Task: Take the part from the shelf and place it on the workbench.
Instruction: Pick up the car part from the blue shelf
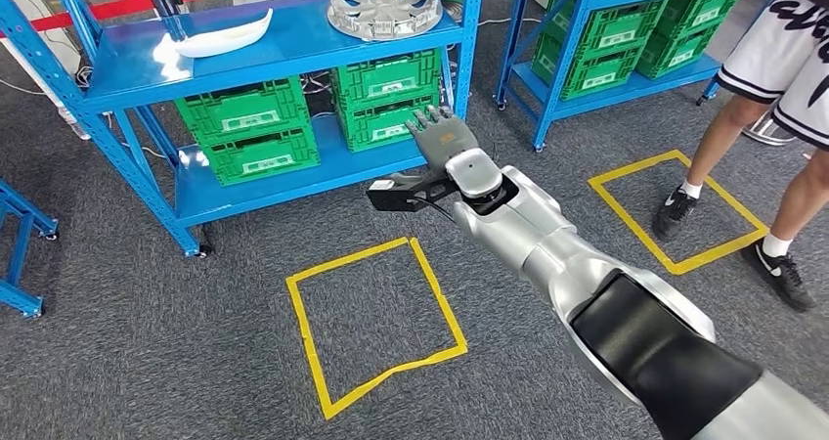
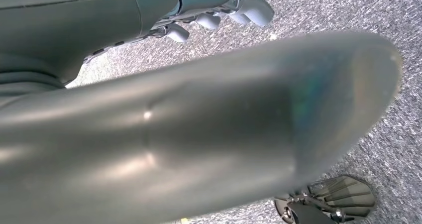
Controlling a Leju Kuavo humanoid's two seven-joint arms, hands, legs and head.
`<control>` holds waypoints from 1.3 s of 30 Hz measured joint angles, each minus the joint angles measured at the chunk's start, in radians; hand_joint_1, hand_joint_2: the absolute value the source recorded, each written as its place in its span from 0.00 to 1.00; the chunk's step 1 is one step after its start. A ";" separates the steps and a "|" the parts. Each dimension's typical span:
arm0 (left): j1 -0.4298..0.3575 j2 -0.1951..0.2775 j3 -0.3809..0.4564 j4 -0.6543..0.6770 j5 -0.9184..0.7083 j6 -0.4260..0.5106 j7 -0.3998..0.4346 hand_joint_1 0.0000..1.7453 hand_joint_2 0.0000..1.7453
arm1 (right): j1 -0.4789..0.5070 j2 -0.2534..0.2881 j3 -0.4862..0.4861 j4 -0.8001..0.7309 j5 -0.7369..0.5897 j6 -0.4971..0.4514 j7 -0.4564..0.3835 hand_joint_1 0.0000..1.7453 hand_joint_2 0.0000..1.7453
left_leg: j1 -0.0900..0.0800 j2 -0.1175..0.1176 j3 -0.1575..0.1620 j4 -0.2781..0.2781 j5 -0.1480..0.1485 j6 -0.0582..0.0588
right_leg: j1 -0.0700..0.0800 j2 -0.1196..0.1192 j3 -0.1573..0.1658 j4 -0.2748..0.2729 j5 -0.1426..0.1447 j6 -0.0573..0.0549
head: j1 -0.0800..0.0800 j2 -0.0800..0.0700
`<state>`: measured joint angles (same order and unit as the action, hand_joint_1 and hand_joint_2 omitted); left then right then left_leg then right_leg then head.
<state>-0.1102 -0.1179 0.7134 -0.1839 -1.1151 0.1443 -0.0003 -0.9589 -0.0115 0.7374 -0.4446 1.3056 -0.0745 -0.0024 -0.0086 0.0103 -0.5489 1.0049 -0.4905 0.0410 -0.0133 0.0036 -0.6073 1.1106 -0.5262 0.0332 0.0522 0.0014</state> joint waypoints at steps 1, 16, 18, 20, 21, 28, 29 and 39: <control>0.000 0.000 0.000 0.000 0.000 0.000 0.000 0.00 0.00 | 0.001 0.000 0.001 -0.001 -0.003 0.001 0.001 0.00 0.00 | 0.001 0.001 0.000 -0.001 -0.001 0.002 | 0.000 0.000 -0.032 0.055 -0.023 0.002 | 0.001 0.000; 0.018 0.005 0.004 0.000 -0.006 0.005 -0.021 0.00 0.00 | 0.046 -0.042 0.029 -0.046 -0.072 -0.025 0.059 0.00 0.00 | 0.015 0.001 -0.047 0.160 -0.048 -0.071 | 0.000 0.001 0.037 -0.087 0.026 -0.056 | -0.002 0.000; 0.020 0.004 0.004 0.000 -0.011 0.003 -0.021 0.00 0.00 | 0.067 -0.049 0.030 -0.057 -0.078 -0.032 0.073 0.00 0.00 | 0.015 -0.001 -0.150 0.279 -0.078 -0.074 | 0.000 0.004 0.066 -0.089 0.003 -0.060 | -0.002 0.000; 0.023 0.004 0.004 0.001 -0.017 0.000 -0.022 0.00 0.00 | 0.096 -0.066 0.031 -0.076 -0.084 -0.036 0.083 0.00 0.00 | 0.015 -0.002 -0.220 0.308 -0.113 -0.071 | 0.000 0.009 0.103 -0.090 -0.027 -0.058 | -0.003 0.000; 0.024 0.004 0.004 0.001 -0.020 0.000 -0.022 0.00 0.00 | 0.106 -0.077 0.032 -0.088 -0.087 -0.036 0.087 0.00 0.00 | 0.014 -0.002 -0.234 0.276 -0.108 -0.067 | 0.000 0.011 0.124 -0.090 -0.043 -0.057 | -0.003 0.000; 0.019 0.006 0.004 0.000 -0.024 0.002 -0.019 0.00 0.00 | 0.134 -0.109 0.035 -0.152 -0.115 -0.020 0.095 0.00 0.00 | -0.002 -0.014 -0.192 0.015 0.147 -0.035 | 0.002 0.027 0.216 -0.112 -0.100 -0.026 | -0.007 0.000; 0.018 0.006 0.004 -0.001 -0.023 0.002 -0.019 0.00 0.00 | 0.136 -0.110 0.036 -0.159 -0.115 -0.021 0.099 0.00 0.00 | 0.000 -0.014 -0.175 0.009 0.135 -0.028 | 0.002 0.025 0.207 -0.080 -0.078 -0.022 | -0.005 0.000; 0.028 0.007 0.007 0.000 -0.018 0.003 -0.011 0.00 0.00 | 0.171 -0.118 0.046 -0.162 -0.118 0.002 0.090 0.00 0.00 | -0.004 -0.030 0.076 -0.019 -0.053 -0.016 | 0.007 0.004 -0.112 -0.006 -0.046 -0.023 | -0.002 0.000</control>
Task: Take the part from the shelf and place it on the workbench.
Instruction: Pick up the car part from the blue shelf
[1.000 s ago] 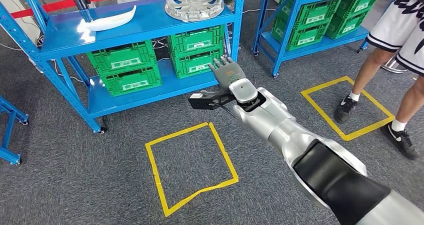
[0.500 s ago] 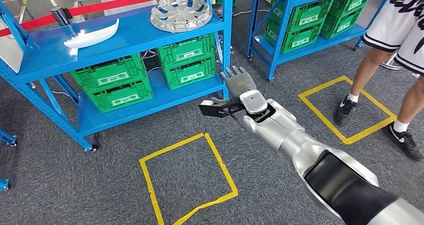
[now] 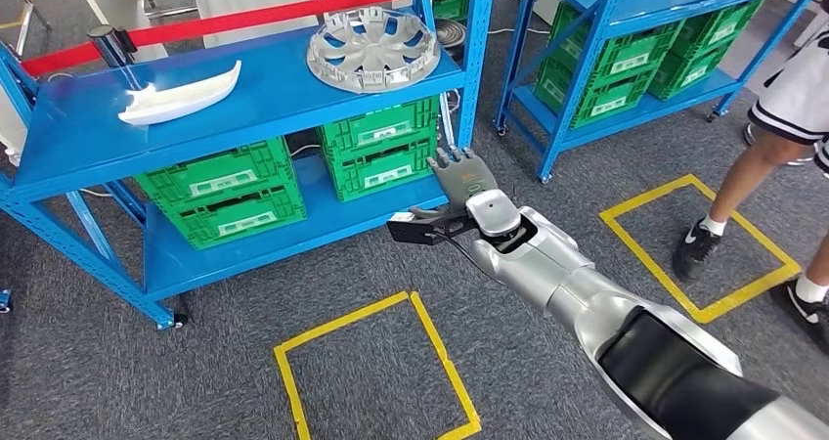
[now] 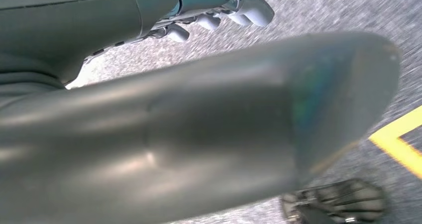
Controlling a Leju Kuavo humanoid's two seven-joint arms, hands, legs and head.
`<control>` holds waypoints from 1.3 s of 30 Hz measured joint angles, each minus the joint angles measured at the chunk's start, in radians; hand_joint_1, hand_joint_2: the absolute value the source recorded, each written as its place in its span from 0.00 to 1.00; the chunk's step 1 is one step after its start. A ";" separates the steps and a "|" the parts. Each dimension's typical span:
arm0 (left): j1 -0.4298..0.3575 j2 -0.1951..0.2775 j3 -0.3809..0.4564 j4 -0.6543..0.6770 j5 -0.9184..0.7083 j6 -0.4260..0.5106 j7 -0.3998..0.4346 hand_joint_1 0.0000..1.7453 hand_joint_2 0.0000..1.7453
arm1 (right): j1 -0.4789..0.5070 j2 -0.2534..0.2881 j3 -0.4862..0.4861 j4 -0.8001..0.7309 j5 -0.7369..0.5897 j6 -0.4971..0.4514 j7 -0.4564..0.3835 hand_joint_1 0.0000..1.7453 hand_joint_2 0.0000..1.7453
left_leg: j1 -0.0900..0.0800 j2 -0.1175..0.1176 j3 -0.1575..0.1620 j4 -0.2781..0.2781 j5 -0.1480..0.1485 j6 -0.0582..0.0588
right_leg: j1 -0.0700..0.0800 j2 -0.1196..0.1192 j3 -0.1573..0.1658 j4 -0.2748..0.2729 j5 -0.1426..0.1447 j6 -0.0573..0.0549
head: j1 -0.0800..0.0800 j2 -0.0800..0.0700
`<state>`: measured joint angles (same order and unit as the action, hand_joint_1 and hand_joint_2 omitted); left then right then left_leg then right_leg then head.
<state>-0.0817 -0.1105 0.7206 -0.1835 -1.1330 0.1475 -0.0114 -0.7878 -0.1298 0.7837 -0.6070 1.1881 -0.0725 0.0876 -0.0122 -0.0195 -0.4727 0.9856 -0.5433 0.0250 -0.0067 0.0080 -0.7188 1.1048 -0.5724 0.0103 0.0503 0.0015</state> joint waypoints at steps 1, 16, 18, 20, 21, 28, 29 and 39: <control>0.002 0.000 0.002 0.001 0.003 0.002 -0.002 0.00 0.00 | 0.000 0.000 0.001 0.005 -0.002 0.002 -0.005 0.00 0.00 | -0.001 -0.003 0.020 -0.001 -0.021 -0.004 | 0.002 -0.005 -0.003 -0.044 0.097 -0.004 | -0.002 0.000; -0.004 -0.004 0.011 0.000 0.009 0.007 -0.003 0.00 0.00 | -0.056 0.047 0.010 -0.001 -0.038 -0.056 -0.017 0.00 0.00 | 0.013 0.014 -0.253 0.332 -0.103 -0.069 | -0.006 0.005 0.202 -0.117 0.061 -0.048 | -0.013 0.000; -0.004 -0.004 0.011 0.000 0.009 0.007 -0.003 0.00 0.00 | -0.056 0.048 0.010 -0.001 -0.038 -0.056 -0.017 0.00 0.00 | 0.013 0.014 -0.254 0.331 -0.104 -0.069 | -0.007 0.005 0.202 -0.117 0.060 -0.048 | -0.012 0.000; -0.004 -0.003 0.012 0.001 0.009 0.007 -0.002 0.00 0.00 | -0.060 0.065 0.010 -0.007 -0.041 -0.051 -0.017 0.00 0.00 | 0.013 0.015 -0.267 0.289 -0.107 -0.068 | -0.009 0.009 0.232 -0.119 0.039 -0.046 | -0.013 0.000; -0.003 -0.002 0.013 0.001 0.009 0.008 -0.002 0.00 0.00 | -0.064 0.083 0.012 -0.013 -0.043 -0.045 -0.018 0.00 0.00 | 0.012 0.015 -0.277 0.235 -0.076 -0.065 | -0.011 0.012 0.261 -0.123 0.018 -0.043 | -0.013 0.000; -0.010 -0.004 0.020 0.003 0.006 0.018 -0.008 0.00 0.00 | -0.089 0.219 0.053 -0.097 -0.050 -0.018 -0.013 0.00 0.00 | 0.011 -0.001 -0.109 -0.017 0.125 -0.011 | -0.009 0.003 0.118 0.168 -0.177 0.007 | -0.015 0.000; -0.008 -0.004 0.020 0.003 0.005 0.017 -0.008 0.00 0.00 | -0.088 0.219 0.054 -0.098 -0.050 -0.018 -0.012 0.00 0.00 | 0.011 -0.003 -0.084 -0.017 0.106 -0.013 | -0.009 0.003 0.094 0.141 -0.200 0.008 | -0.014 0.000; -0.020 -0.006 0.021 0.000 -0.014 0.010 0.000 0.00 0.00 | -0.099 0.204 0.058 -0.138 -0.040 -0.011 0.019 0.00 0.00 | 0.015 0.007 0.001 0.111 -0.024 -0.064 | -0.011 -0.017 0.128 -0.068 0.104 -0.043 | -0.012 0.000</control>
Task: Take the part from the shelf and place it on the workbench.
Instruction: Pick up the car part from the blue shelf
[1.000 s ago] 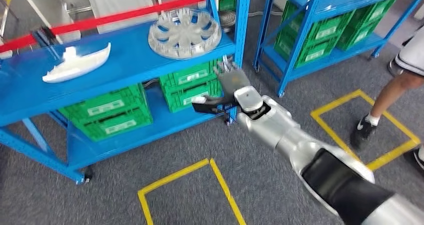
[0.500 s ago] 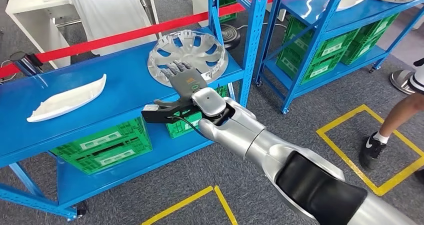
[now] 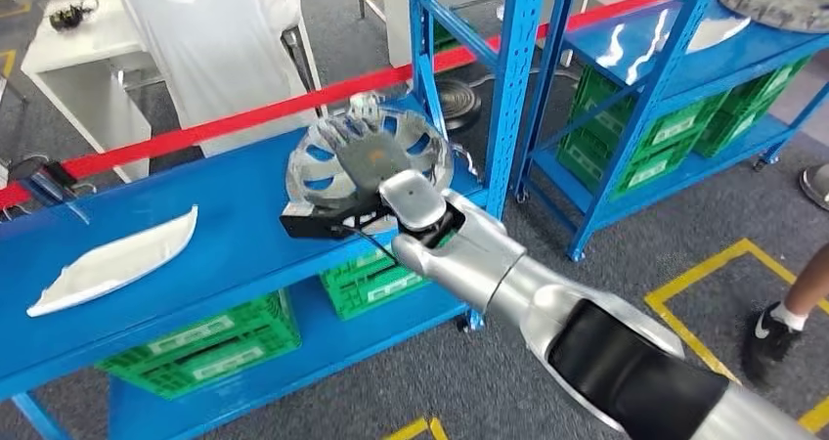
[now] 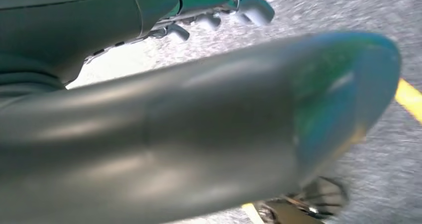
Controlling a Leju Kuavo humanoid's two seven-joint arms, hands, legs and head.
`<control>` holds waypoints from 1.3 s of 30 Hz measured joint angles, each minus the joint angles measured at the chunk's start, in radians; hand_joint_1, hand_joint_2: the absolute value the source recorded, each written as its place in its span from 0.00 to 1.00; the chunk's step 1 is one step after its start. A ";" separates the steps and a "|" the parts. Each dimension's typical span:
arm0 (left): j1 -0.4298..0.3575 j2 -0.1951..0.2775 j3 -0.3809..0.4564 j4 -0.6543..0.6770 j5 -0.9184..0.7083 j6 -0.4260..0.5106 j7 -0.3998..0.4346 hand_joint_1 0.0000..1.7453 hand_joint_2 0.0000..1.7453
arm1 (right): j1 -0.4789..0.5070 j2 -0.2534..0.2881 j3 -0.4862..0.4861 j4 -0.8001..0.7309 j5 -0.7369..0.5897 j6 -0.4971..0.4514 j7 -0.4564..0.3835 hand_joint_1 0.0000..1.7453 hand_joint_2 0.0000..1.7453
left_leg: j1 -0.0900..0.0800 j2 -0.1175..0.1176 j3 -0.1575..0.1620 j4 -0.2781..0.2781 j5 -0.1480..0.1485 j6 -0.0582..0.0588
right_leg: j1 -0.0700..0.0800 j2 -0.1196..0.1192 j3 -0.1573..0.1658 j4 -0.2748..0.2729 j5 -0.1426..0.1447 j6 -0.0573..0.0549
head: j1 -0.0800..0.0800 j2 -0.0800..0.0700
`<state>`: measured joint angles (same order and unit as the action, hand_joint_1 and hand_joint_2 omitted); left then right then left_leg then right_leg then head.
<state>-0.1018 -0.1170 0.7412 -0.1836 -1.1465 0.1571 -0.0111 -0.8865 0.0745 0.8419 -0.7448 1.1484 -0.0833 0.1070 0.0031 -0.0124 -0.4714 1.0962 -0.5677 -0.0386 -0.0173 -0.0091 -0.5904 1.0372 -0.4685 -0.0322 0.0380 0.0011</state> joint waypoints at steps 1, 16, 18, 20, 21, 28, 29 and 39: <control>-0.003 -0.001 0.000 0.000 -0.001 -0.001 0.001 0.00 0.00 | 0.003 -0.002 0.000 -0.002 0.001 0.000 0.001 0.00 0.00 | 0.001 0.003 -0.043 0.062 -0.012 -0.002 | 0.002 0.001 0.009 -0.002 -0.006 -0.006 | -0.002 0.000; 0.005 -0.007 0.002 0.002 0.013 -0.014 -0.018 0.00 0.00 | 0.061 -0.056 0.005 -0.002 -0.009 0.006 0.002 0.00 0.00 | -0.009 -0.004 -0.186 -0.079 0.167 0.057 | 0.017 0.020 0.058 0.081 -0.163 0.034 | -0.003 0.000; 0.004 -0.006 0.005 0.002 0.015 -0.014 -0.018 0.00 0.00 | 0.071 -0.067 0.005 0.001 -0.032 0.012 -0.008 0.00 0.00 | -0.009 -0.005 -0.177 -0.080 0.156 0.063 | 0.014 0.018 -0.031 0.212 -0.198 0.042 | -0.003 0.000; 0.007 -0.007 0.010 0.002 0.019 -0.013 -0.021 0.00 0.00 | 0.086 -0.077 0.005 0.007 -0.053 0.014 -0.017 0.00 0.00 | -0.009 -0.008 -0.166 -0.076 0.143 0.063 | 0.012 0.018 -0.090 0.258 -0.173 0.045 | -0.003 0.000; 0.009 -0.007 0.012 0.002 0.021 -0.012 -0.024 0.00 0.00 | 0.092 -0.080 0.005 0.011 -0.062 0.014 -0.018 0.00 0.00 | -0.009 -0.009 -0.160 -0.073 0.135 0.061 | 0.011 0.018 -0.093 0.228 -0.133 0.045 | -0.003 0.000; 0.009 -0.009 0.022 0.002 0.026 -0.005 -0.033 0.00 0.00 | 0.167 -0.086 0.005 0.044 -0.125 0.005 -0.022 0.00 0.00 | -0.015 -0.013 -0.144 -0.063 0.109 0.050 | 0.015 0.021 -0.020 0.003 -0.016 0.021 | -0.003 0.000; 0.010 -0.009 0.023 0.002 0.025 -0.004 -0.033 0.00 0.00 | 0.180 -0.086 0.005 0.051 -0.132 0.004 -0.025 0.00 0.00 | -0.016 -0.012 -0.142 -0.066 0.109 0.053 | 0.016 0.022 -0.020 0.002 -0.016 0.020 | -0.002 0.000; 0.008 -0.008 0.027 0.002 0.021 -0.005 -0.036 0.00 0.00 | 0.232 -0.073 -0.011 0.099 -0.217 0.043 -0.028 0.00 1.00 | -0.015 -0.010 -0.131 -0.076 0.107 0.035 | 0.016 0.023 -0.014 0.002 -0.022 0.011 | -0.002 0.000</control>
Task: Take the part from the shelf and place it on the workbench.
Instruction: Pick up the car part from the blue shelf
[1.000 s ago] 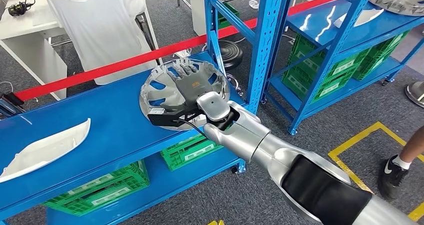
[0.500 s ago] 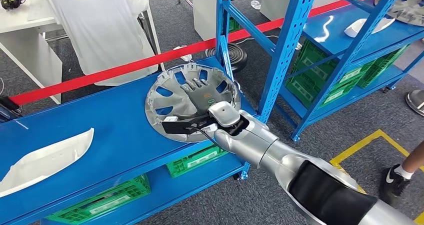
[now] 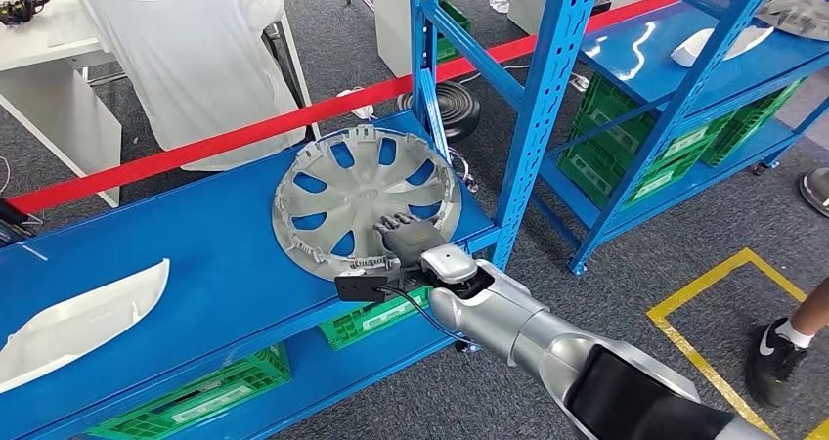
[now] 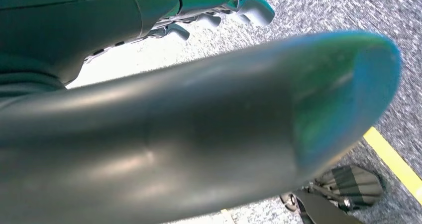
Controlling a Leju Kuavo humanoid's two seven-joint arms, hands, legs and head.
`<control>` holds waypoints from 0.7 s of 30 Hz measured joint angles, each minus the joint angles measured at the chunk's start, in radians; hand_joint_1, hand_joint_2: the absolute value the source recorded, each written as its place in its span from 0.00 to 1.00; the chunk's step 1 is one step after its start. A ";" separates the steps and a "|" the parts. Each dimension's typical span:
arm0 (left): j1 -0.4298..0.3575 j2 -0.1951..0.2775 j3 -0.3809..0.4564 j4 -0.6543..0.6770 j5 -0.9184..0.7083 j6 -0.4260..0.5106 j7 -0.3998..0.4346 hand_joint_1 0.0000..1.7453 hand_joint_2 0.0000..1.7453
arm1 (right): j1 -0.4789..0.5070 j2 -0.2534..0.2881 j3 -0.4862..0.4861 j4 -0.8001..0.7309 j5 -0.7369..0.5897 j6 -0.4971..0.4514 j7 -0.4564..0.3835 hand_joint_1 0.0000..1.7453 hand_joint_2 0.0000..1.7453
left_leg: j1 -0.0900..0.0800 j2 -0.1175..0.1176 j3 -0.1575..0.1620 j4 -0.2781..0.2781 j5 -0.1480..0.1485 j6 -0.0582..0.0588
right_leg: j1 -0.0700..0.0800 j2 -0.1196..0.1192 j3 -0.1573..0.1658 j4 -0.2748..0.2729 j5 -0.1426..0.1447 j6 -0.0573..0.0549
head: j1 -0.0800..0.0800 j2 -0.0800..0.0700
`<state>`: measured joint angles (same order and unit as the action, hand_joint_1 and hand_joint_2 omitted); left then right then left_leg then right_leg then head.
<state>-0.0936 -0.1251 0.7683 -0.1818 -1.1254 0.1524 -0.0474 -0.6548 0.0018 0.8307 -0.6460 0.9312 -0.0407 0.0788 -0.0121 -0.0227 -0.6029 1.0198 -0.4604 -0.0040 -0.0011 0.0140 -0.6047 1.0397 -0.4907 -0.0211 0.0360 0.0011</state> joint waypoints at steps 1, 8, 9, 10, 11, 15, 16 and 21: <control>0.000 0.000 0.000 0.000 0.000 0.000 0.000 0.00 0.00 | 0.001 0.002 -0.003 0.003 -0.005 0.000 0.001 0.00 1.00 | 0.000 0.000 0.000 0.000 0.000 -0.001 | 0.000 0.000 0.001 0.000 0.000 0.000 | 0.000 0.000; 0.000 0.001 0.002 -0.001 0.000 0.000 0.001 0.00 0.00 | 0.003 0.009 -0.007 0.017 -0.011 -0.001 0.010 0.00 1.00 | 0.001 0.000 0.003 0.001 -0.001 -0.001 | -0.001 0.000 0.006 -0.003 0.000 0.000 | 0.000 0.000; 0.000 0.001 0.002 -0.001 0.000 0.000 0.001 0.00 0.00 | 0.003 0.010 -0.007 0.018 -0.011 -0.001 0.010 0.00 1.00 | 0.001 0.000 0.003 0.001 -0.001 -0.001 | -0.001 0.000 0.006 -0.003 0.000 0.001 | 0.000 0.000; 0.000 0.001 0.002 -0.001 0.000 0.000 0.001 0.00 0.00 | 0.003 0.010 -0.007 0.019 -0.011 -0.001 0.009 0.00 1.00 | 0.001 0.000 0.003 0.001 -0.001 -0.001 | -0.001 0.000 0.007 -0.004 0.000 0.001 | 0.000 0.000; 0.000 0.001 0.002 -0.001 0.000 0.000 0.001 0.00 0.00 | 0.004 0.011 -0.007 0.020 -0.011 0.000 0.008 0.00 1.00 | 0.001 0.000 0.003 0.001 -0.001 -0.001 | -0.001 0.000 0.007 -0.004 0.001 0.001 | 0.000 0.000; 0.000 0.001 0.003 -0.001 -0.003 -0.001 -0.002 0.00 0.00 | 0.006 0.013 -0.009 0.031 -0.017 0.000 0.009 1.00 1.00 | 0.001 0.000 0.004 0.002 -0.001 -0.001 | -0.001 0.000 0.009 -0.006 0.001 0.003 | 0.000 0.000; 0.000 0.001 0.003 -0.001 -0.005 -0.002 -0.003 0.00 0.00 | 0.008 0.013 -0.012 0.033 -0.020 -0.001 0.010 1.00 1.00 | 0.001 0.000 0.005 0.002 -0.001 0.000 | -0.001 0.000 0.010 -0.007 0.001 0.003 | 0.000 0.000; -0.002 0.001 0.003 -0.001 -0.011 -0.005 -0.003 0.00 0.00 | 0.023 0.014 -0.029 0.035 -0.037 -0.007 0.014 1.00 1.00 | 0.001 0.001 0.013 0.001 -0.004 0.002 | -0.001 0.000 0.020 -0.010 0.000 0.004 | 0.000 0.000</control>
<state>-0.0955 -0.1244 0.7710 -0.1827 -1.1368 0.1478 -0.0506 -0.6319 0.0157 0.8018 -0.6107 0.8940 -0.0473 0.0924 -0.0108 -0.0220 -0.5901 1.0209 -0.4647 -0.0016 -0.0017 0.0141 -0.5851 1.0296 -0.4911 -0.0168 0.0362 0.0011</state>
